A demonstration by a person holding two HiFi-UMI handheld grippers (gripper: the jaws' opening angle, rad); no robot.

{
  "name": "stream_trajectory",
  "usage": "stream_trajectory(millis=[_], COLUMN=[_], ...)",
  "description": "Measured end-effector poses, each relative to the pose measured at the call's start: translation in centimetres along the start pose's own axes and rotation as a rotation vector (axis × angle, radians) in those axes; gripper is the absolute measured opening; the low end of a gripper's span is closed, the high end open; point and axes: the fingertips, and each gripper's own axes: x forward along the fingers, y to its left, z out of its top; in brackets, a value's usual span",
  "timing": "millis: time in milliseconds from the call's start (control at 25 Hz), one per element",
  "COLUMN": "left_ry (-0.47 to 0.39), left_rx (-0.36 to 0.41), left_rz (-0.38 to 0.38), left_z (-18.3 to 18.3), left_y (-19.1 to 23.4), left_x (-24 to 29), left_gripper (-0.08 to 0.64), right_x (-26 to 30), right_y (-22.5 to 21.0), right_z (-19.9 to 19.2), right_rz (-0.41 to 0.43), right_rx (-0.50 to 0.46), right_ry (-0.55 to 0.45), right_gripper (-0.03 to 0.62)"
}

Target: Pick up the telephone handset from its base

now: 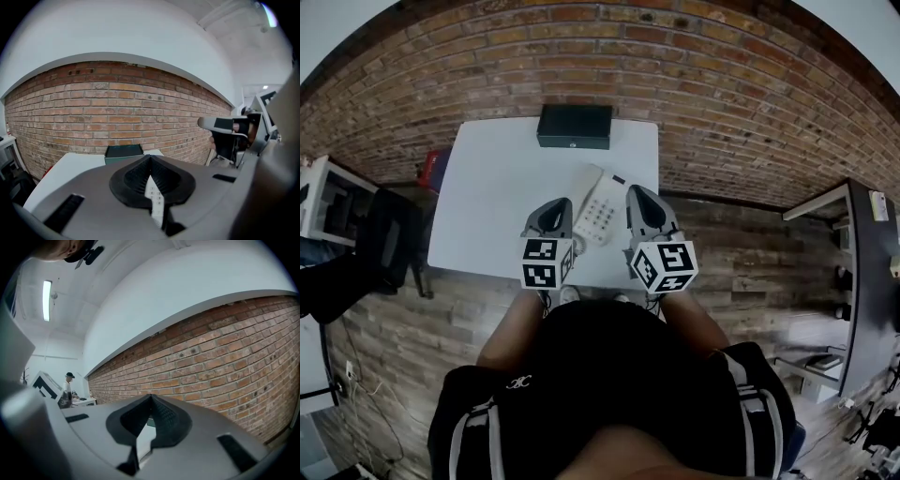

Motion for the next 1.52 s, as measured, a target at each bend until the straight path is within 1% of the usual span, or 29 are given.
stream_trajectory(millis=[320, 480, 640, 800, 960, 1040, 1200, 1400, 1440, 1480, 1520], left_ry=[0.077, 0.112, 0.158, 0.197, 0.233, 0.252, 0.282, 0.321, 0.322, 0.322, 0.321], left_rx=[-0.01, -0.015, 0.008, -0.009, 0.022, 0.025, 0.018, 0.044, 0.046, 0.048, 0.051], left_rz=[-0.06, -0.071, -0.08, -0.094, -0.092, -0.096, -0.102, -0.099, -0.099, -0.101, -0.105], left_z=[-2.9, -4.7, -6.5, -8.0, -9.3, -10.0, -10.9, -12.0, -12.0, -12.1, -12.1], left_y=[1.5, 1.9, 2.4, 2.7, 3.4, 3.6, 3.8, 3.8, 3.8, 3.8, 3.7], left_x=[4.1, 6.0, 7.7, 9.1, 10.6, 11.2, 12.0, 13.0, 13.2, 13.3, 13.5], left_gripper=[0.002, 0.002, 0.002, 0.002, 0.002, 0.002, 0.002, 0.003, 0.005, 0.022, 0.062], right_x=[0.0, -0.5, -0.9, -1.5, -1.9, -2.2, -2.8, -3.1, -3.1, -3.1, -3.1], right_y=[-1.8, -2.5, -2.8, -3.3, -3.6, -3.8, -4.4, -4.7, -4.7, -4.6, -4.5], right_z=[-1.4, -1.9, -2.2, -2.6, -2.7, -2.8, -3.1, -3.5, -3.6, -3.7, -3.8], right_rz=[-0.111, -0.155, -0.184, -0.213, -0.237, -0.252, -0.282, -0.306, -0.308, -0.309, -0.309], right_rx=[-0.007, -0.016, -0.019, -0.022, -0.023, -0.023, -0.017, -0.007, -0.007, -0.007, -0.007], right_ry=[0.031, 0.048, 0.055, 0.066, 0.074, 0.077, 0.084, 0.092, 0.095, 0.099, 0.102], right_gripper=[-0.003, -0.003, -0.002, -0.002, -0.002, -0.002, -0.003, -0.003, -0.003, -0.003, -0.002])
